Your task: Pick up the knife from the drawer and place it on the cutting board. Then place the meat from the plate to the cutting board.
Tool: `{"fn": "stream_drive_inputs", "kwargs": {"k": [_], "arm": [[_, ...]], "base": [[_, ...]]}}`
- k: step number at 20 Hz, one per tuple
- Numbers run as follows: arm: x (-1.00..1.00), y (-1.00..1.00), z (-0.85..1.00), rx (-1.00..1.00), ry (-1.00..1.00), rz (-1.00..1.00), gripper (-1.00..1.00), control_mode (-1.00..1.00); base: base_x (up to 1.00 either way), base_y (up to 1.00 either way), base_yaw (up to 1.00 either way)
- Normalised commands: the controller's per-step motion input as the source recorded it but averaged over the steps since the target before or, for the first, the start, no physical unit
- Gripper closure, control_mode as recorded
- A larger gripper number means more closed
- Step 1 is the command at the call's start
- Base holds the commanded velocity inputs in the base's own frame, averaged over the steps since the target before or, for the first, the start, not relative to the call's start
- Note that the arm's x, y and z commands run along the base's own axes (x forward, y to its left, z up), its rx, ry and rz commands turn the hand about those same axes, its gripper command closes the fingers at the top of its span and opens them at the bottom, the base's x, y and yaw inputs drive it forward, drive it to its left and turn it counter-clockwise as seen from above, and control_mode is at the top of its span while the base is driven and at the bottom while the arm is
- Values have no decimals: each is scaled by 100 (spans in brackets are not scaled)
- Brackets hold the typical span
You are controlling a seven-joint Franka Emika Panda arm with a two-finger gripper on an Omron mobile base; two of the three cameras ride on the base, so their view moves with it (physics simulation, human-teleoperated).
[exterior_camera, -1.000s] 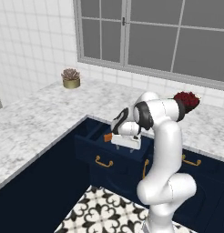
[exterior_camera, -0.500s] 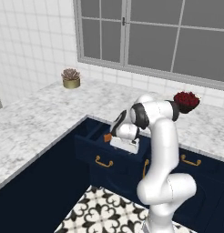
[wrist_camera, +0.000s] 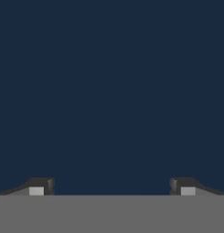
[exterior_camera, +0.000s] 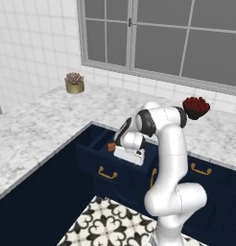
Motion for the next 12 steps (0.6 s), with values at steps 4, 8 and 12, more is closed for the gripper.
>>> {"fn": "stream_drive_inputs", "kwargs": {"k": [4, 8, 12], "arm": [[-48, 88, 0, 0, 0, 0, -100, -100], [-46, 97, -6, -1, 1, 0, -100, -100], [-48, 100, -9, -3, 0, 0, -100, -100]], "base": [[0, 0, 0], [0, 0, 0], [0, 0, 0]]}}
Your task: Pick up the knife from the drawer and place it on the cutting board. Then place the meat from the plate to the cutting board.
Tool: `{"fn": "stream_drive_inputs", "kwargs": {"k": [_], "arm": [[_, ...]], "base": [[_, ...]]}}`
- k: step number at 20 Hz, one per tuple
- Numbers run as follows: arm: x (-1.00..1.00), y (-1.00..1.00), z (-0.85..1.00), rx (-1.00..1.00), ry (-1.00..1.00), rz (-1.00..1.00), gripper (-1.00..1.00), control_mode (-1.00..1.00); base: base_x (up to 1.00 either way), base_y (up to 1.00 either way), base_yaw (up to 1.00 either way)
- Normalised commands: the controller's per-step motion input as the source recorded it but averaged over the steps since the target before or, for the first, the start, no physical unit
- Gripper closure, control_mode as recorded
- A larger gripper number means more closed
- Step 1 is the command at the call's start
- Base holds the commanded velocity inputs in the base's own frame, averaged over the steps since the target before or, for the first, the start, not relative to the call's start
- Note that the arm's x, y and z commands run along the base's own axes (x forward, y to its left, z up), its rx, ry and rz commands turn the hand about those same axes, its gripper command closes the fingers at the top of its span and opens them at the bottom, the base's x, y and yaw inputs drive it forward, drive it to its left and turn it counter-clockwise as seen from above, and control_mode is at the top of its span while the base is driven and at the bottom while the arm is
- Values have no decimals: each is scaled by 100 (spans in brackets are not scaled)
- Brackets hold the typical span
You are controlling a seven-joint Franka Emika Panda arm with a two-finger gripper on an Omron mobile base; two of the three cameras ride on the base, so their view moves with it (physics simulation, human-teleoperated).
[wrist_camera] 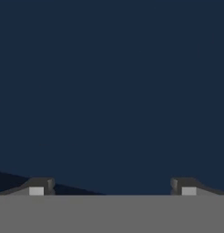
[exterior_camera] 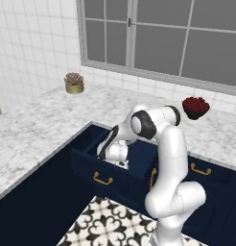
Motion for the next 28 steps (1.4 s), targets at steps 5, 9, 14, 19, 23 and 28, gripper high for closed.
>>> {"fn": "stream_drive_inputs", "kwargs": {"k": [5, 9, 14, 19, 23, 28], "arm": [[-38, 94, 3, -7, 0, -1, -100, -100], [-19, 68, 22, -8, 0, -1, -100, -100], [0, 0, 11, 0, 0, 0, -100, -100], [10, 0, 24, 0, -1, 0, -100, -100], [13, -9, 52, 1, -15, -5, -100, -100], [57, -29, 44, 3, 0, -4, -100, -100]], "base": [[0, 0, 0], [0, 0, 0], [0, 0, 0], [0, 0, 0], [0, 0, 0], [0, 0, 0]]}}
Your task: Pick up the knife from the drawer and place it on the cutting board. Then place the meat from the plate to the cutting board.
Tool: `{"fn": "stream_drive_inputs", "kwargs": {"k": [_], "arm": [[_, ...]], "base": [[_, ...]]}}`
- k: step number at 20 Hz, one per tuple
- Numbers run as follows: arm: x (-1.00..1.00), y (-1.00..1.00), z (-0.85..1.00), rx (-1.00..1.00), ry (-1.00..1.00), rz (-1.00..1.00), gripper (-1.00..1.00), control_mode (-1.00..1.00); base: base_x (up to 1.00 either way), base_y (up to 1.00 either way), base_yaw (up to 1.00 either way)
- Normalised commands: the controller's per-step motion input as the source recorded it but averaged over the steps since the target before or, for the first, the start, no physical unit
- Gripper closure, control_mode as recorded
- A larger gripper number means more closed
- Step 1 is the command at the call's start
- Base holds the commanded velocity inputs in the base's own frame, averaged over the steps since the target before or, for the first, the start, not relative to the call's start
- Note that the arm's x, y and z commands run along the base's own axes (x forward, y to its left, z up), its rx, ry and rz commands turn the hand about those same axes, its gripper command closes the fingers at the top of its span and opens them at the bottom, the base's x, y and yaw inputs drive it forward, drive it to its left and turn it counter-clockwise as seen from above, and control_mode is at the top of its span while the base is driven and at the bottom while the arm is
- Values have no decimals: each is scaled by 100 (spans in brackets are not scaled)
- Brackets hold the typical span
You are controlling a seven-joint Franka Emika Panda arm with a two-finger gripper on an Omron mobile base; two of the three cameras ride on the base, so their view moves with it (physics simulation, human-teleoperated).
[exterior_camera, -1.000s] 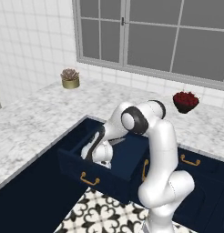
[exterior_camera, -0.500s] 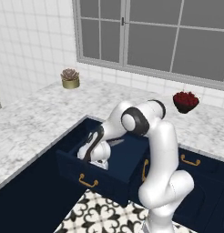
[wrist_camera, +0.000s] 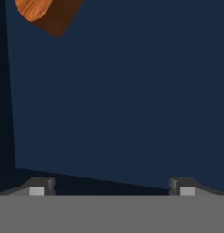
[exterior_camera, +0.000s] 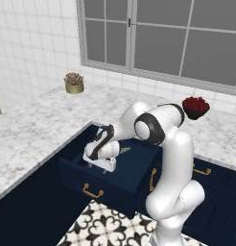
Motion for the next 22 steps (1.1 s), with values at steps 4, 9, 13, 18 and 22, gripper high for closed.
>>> {"fn": "stream_drive_inputs", "kwargs": {"k": [4, 9, 13, 18, 22], "arm": [[75, -36, 24, 0, 0, -16, -100, -100], [45, -14, 1, 0, -1, -20, -100, -100], [33, 0, -8, -4, 0, -15, -100, -100], [37, 0, -11, -3, 0, -9, -100, -100], [31, -9, -19, 0, 0, -6, -100, -100]], "base": [[0, 0, 0], [0, 0, 0], [0, 0, 0], [0, 0, 0], [0, 0, 0]]}}
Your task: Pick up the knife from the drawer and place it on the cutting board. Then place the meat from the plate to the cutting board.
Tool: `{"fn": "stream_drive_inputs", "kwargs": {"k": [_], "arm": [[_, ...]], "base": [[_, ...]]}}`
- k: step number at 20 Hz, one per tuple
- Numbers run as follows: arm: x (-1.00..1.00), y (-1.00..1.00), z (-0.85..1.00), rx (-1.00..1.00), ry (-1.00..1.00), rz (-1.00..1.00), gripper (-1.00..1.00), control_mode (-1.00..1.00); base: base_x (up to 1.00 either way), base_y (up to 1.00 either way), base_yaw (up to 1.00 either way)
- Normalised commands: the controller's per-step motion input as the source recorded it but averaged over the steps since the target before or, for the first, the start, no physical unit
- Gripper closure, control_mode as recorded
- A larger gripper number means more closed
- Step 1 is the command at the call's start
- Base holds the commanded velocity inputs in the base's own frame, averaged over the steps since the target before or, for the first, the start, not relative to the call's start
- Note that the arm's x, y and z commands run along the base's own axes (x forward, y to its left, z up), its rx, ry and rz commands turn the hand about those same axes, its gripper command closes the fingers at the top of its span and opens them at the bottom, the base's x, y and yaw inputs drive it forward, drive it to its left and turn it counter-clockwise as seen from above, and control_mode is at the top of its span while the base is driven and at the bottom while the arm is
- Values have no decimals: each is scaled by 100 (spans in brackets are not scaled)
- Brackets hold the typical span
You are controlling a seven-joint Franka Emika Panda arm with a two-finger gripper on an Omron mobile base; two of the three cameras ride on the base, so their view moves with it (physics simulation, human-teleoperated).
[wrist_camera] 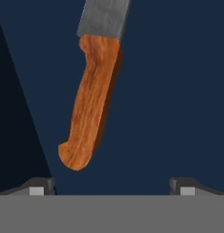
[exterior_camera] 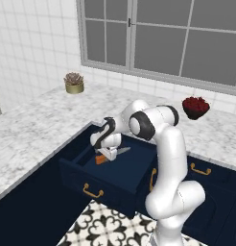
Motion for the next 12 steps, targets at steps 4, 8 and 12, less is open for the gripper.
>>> {"fn": "stream_drive_inputs", "kwargs": {"k": [4, 8, 12], "arm": [[24, -13, -26, 0, 3, -1, -100, -100], [19, -14, -23, 0, 3, 0, -100, -100], [28, -3, -17, 0, 3, 0, -100, -100]], "base": [[0, 0, 0], [0, 0, 0], [0, 0, 0]]}}
